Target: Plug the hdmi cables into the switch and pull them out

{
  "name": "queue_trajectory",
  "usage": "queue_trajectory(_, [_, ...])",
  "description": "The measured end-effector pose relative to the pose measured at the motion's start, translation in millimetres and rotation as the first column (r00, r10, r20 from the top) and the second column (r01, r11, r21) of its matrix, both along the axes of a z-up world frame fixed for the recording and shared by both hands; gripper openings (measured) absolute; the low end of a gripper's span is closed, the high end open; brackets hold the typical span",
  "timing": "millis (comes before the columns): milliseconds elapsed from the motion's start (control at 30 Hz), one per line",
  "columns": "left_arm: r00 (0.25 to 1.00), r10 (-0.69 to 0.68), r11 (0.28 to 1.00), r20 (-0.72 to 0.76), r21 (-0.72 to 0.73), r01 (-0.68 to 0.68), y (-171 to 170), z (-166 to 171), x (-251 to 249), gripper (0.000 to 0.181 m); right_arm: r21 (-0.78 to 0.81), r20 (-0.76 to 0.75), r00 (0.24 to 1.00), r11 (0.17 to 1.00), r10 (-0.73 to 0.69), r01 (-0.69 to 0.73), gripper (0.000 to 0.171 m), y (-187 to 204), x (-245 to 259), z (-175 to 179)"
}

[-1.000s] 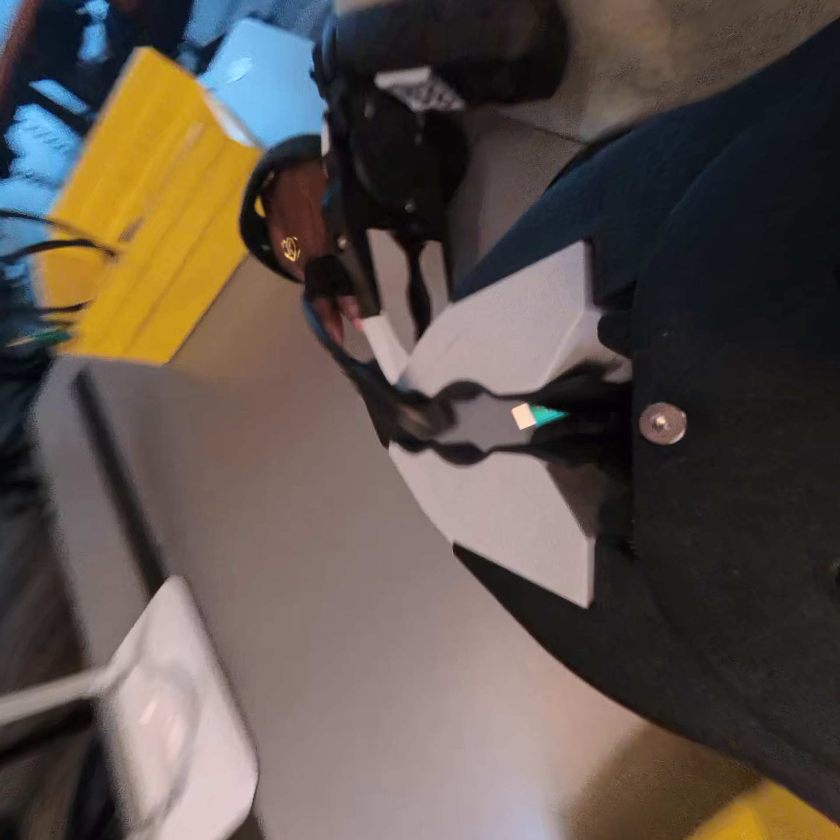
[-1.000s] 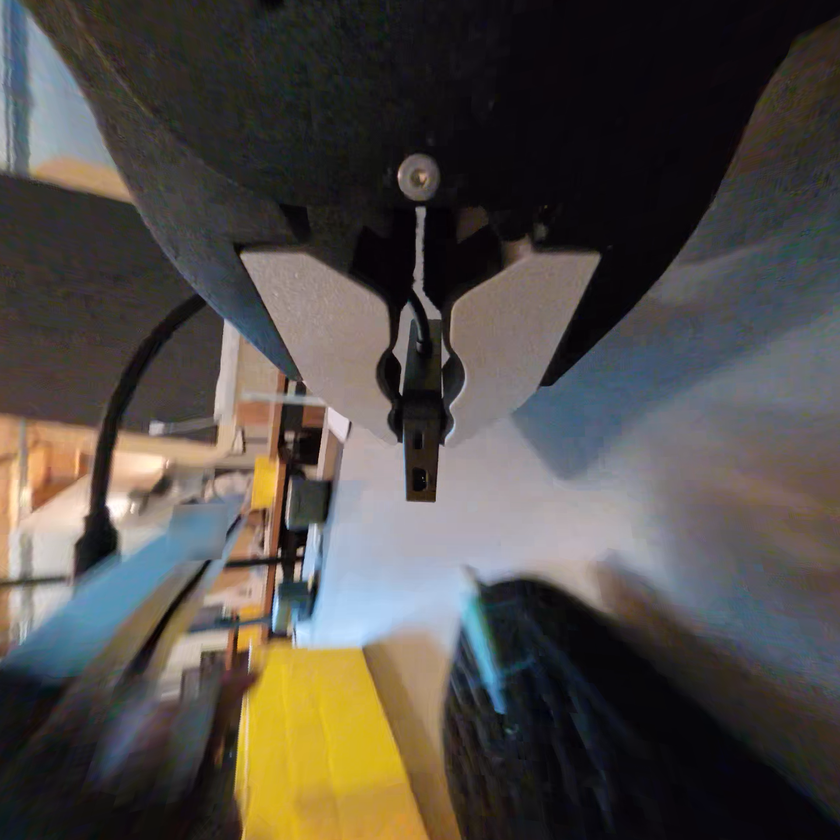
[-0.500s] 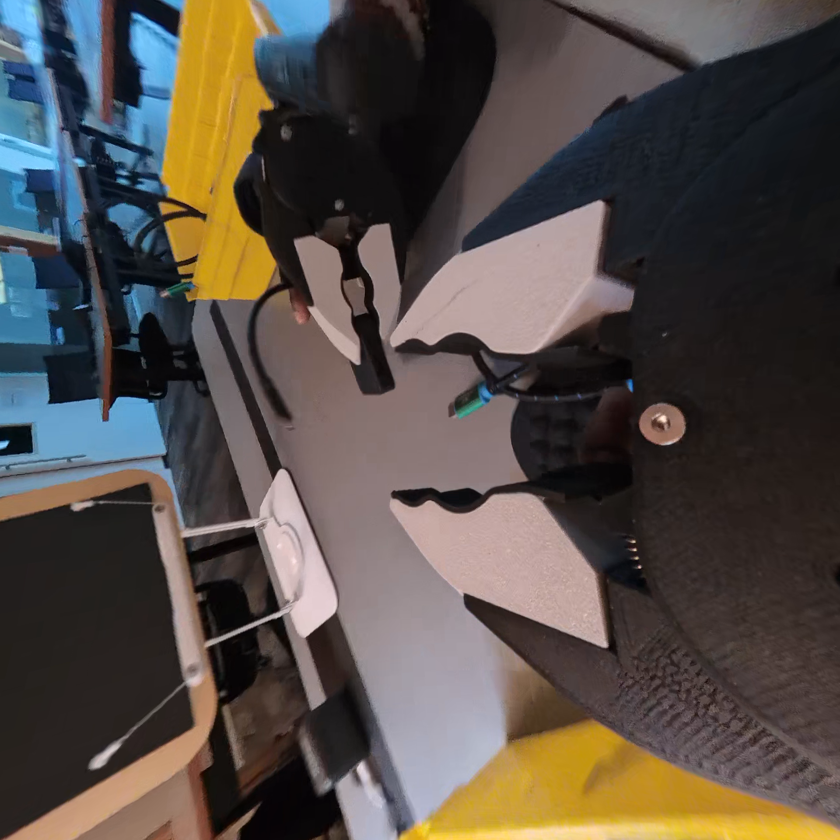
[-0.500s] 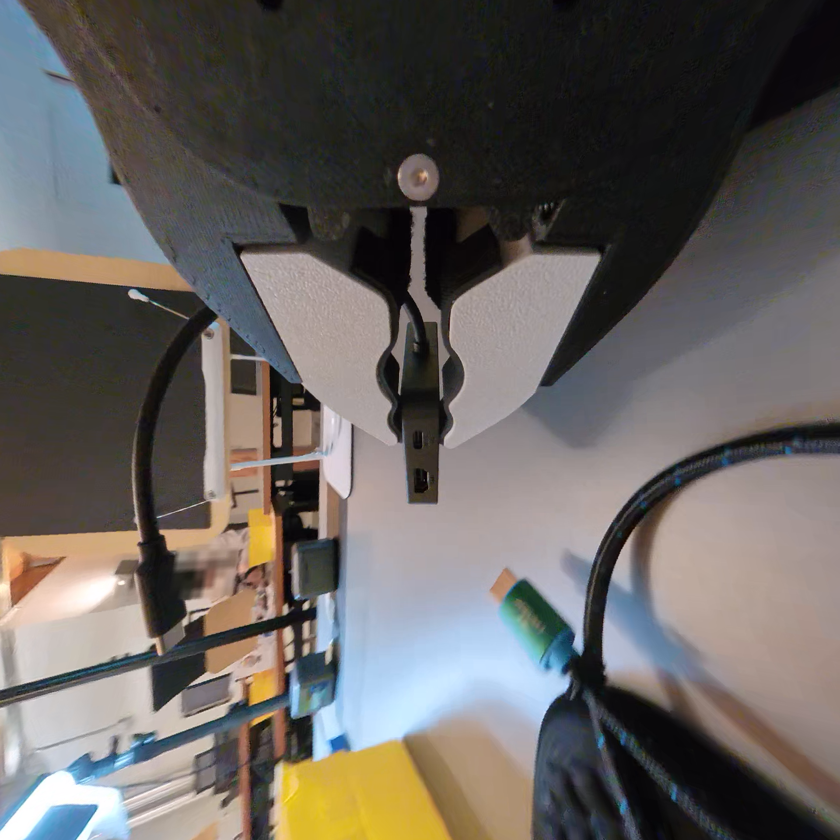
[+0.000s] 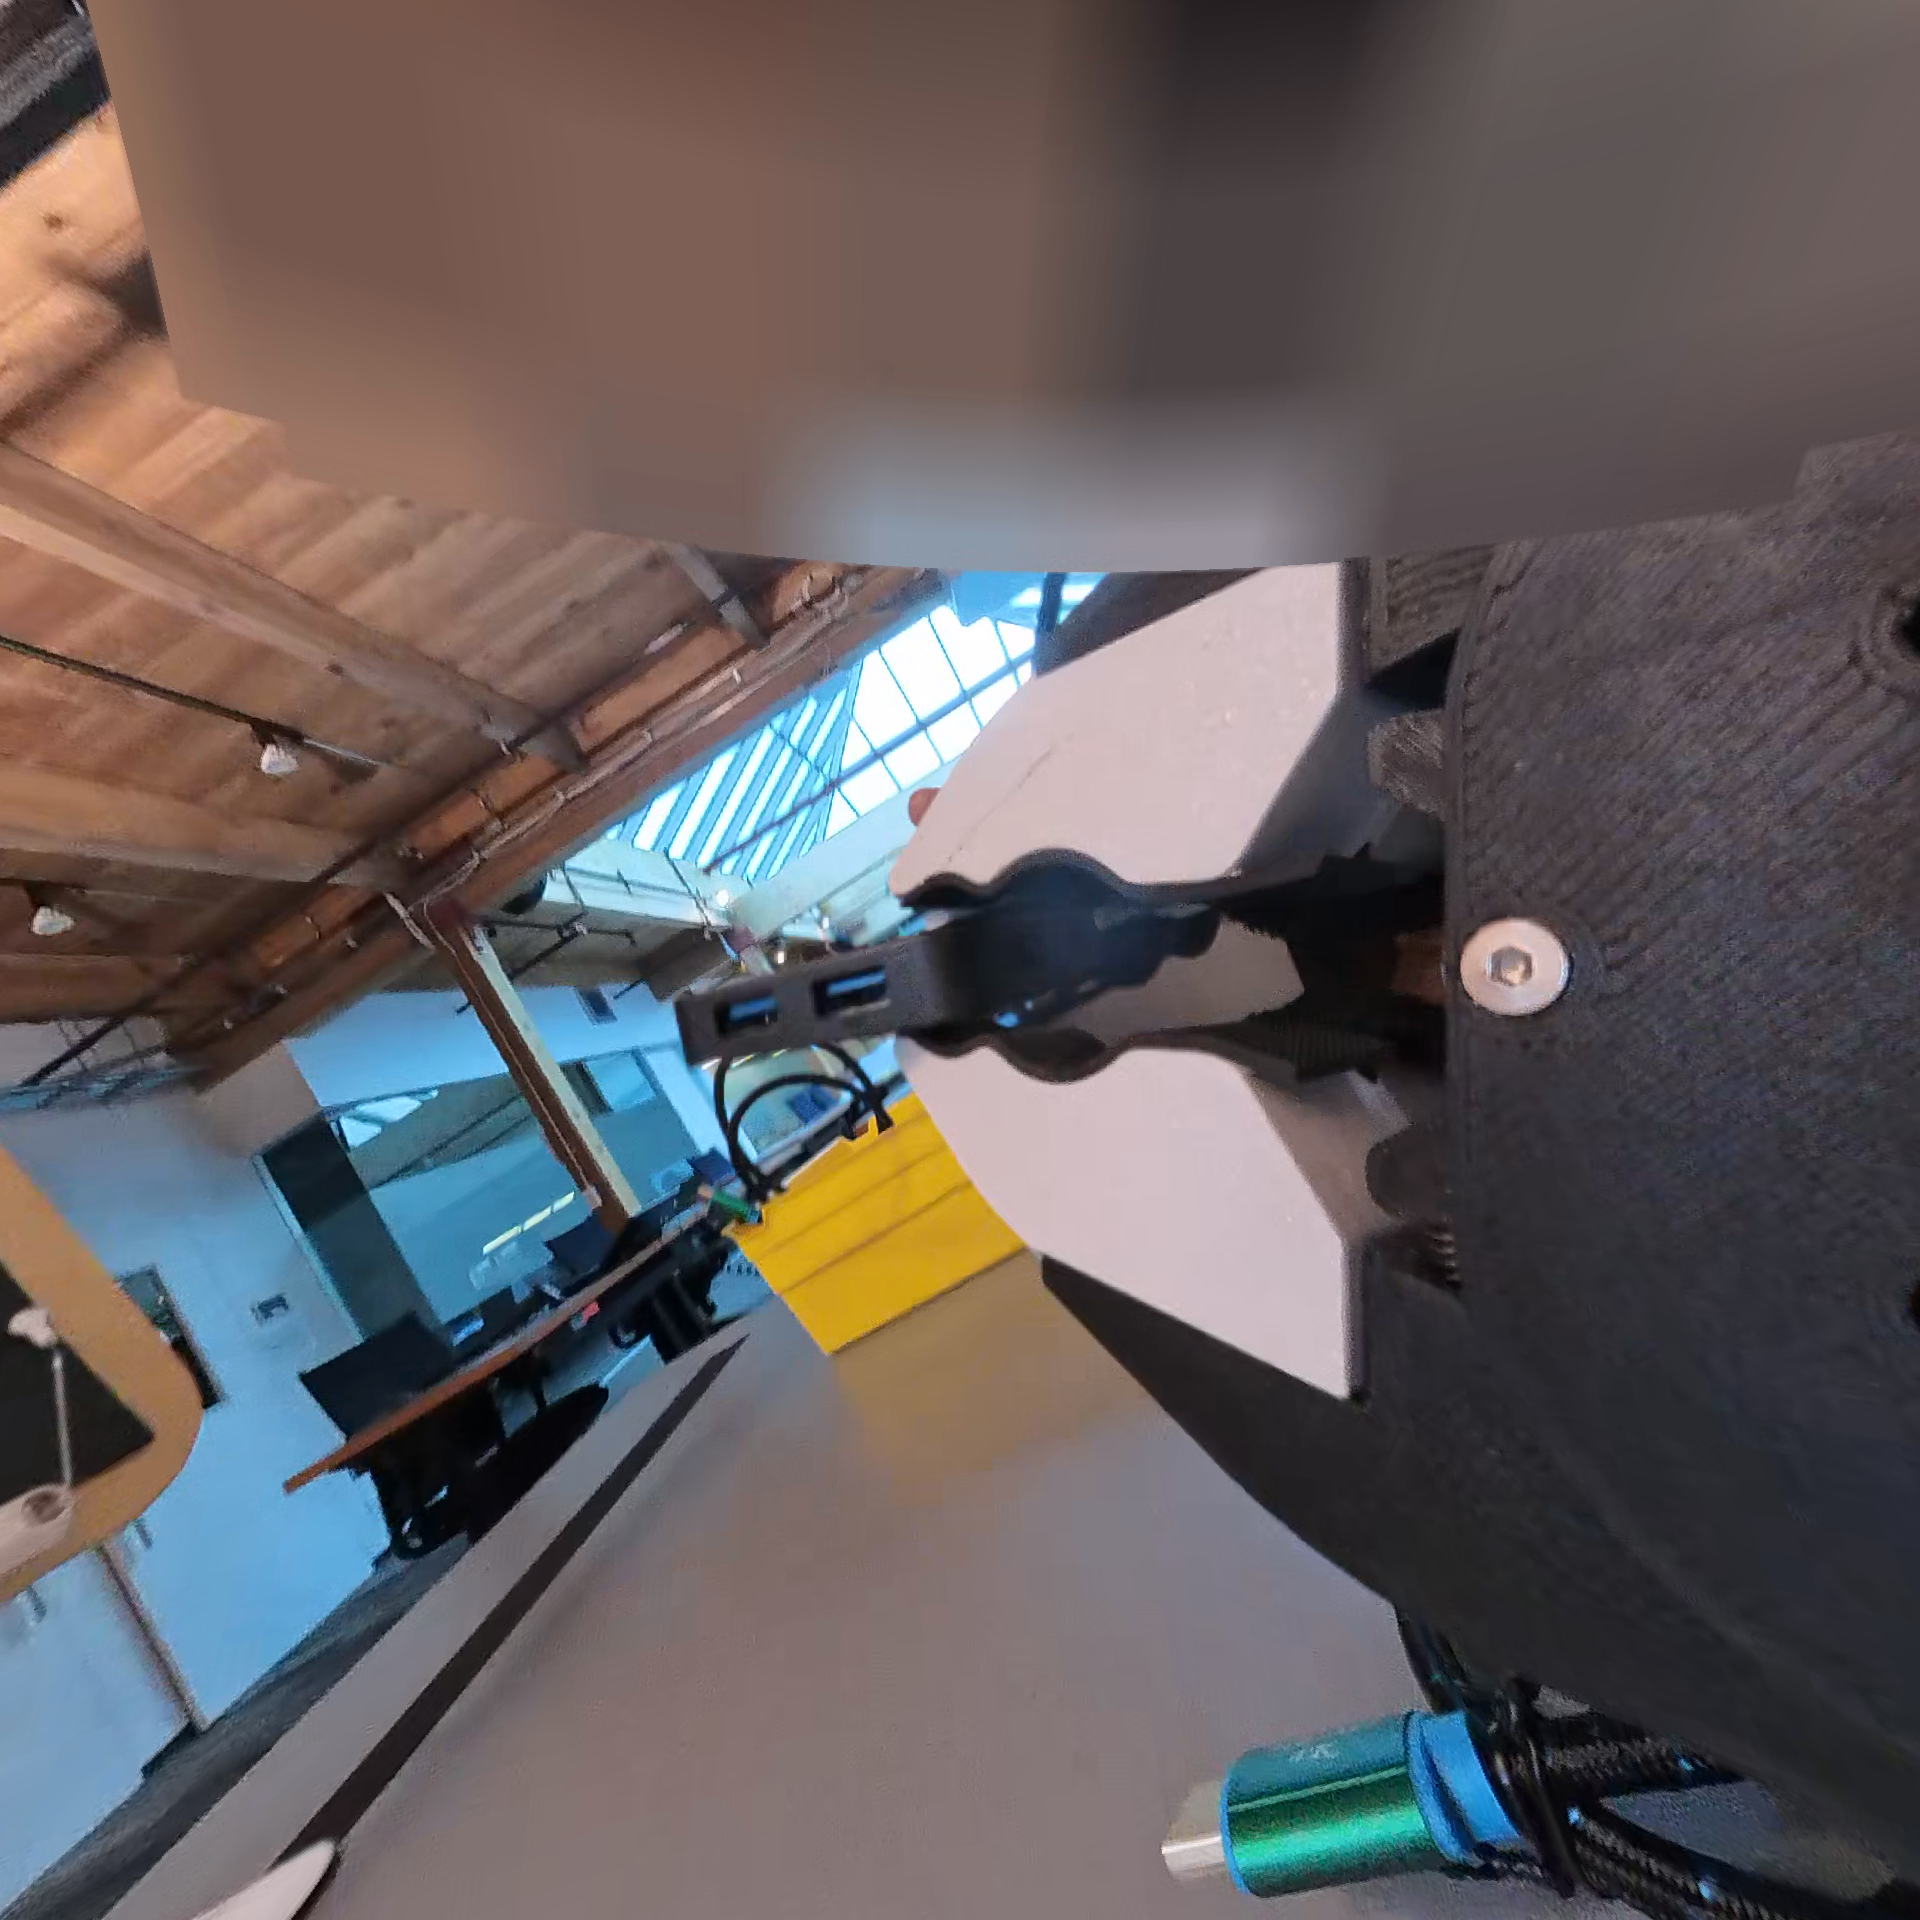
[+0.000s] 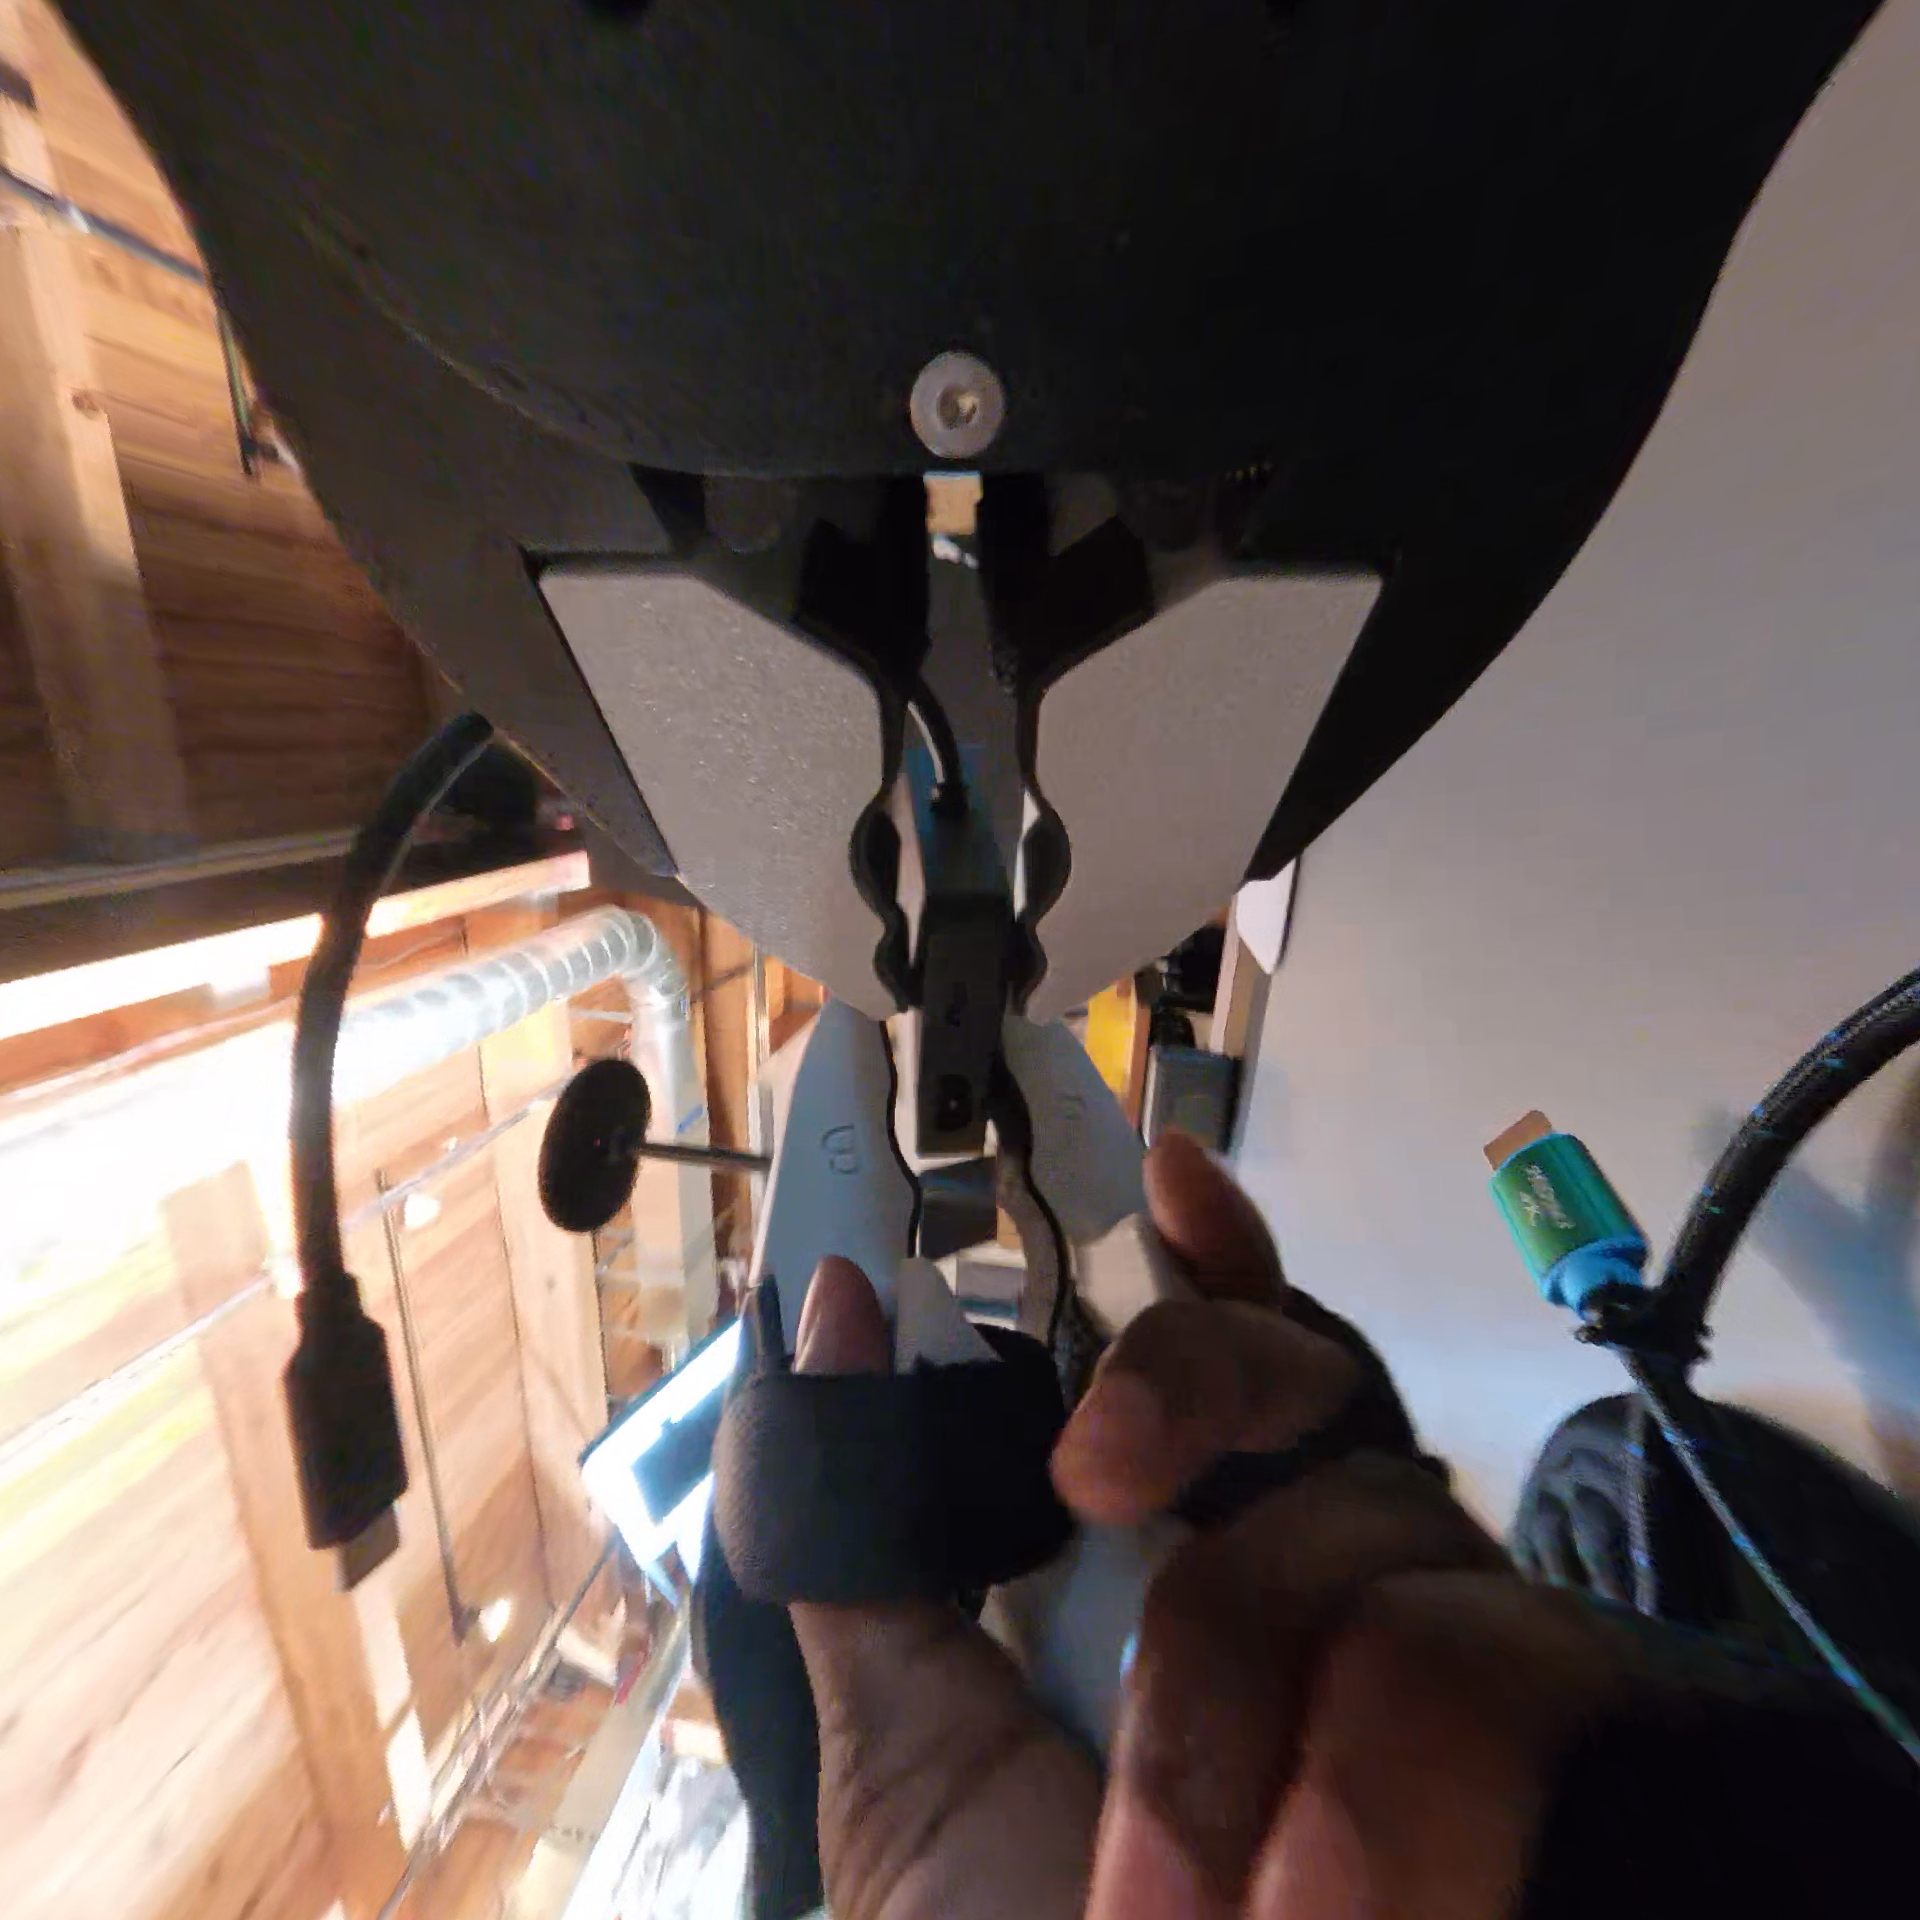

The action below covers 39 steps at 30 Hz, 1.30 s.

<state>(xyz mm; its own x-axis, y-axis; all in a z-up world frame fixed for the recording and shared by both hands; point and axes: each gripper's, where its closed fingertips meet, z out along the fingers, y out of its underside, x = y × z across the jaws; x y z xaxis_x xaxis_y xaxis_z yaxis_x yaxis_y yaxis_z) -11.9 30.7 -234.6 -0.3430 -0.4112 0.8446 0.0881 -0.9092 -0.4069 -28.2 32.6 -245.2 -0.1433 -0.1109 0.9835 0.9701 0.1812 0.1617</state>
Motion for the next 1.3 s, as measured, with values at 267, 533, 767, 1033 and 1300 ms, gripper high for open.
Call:
queue_trajectory(267, [0.982, 0.178, 0.975, 0.060, 0.126, -0.185, 48, 21, -46, 0.013, -0.130, -0.288, 0.935, 0.959, 0.205, -0.250, 0.027, -30, 12, -3])
queue_trajectory(533, [0.990, -0.101, 0.904, -0.104, 0.406, 0.135, -1, 17, -47, 0.014, -0.127, -0.965, -0.038, 0.590, -0.259, -0.798, 0.043, -45, 51, 29])
queue_trajectory(767, [0.946, -0.182, 0.794, -0.270, 0.528, 0.303, -39, -6, -17, 0.013, 0.061, -0.755, -0.197, 0.232, -0.625, -0.971, 0.021, -32, -1, 26])
queue_trajectory(1033, [0.785, 0.325, 0.608, -0.528, 0.752, 0.254, 9, -53, -24, 0.059, 0.025, -0.737, -0.248, 0.341, -0.628, -0.940, 0.014, -25, 38, -5])
queue_trajectory(1300, [0.427, 0.558, 0.607, -0.712, 0.701, 0.374, 34, -125, -34, 0.053, 0.125, -0.651, -0.402, 0.432, -0.644, -0.893, 0.014, -18, 69, -19])
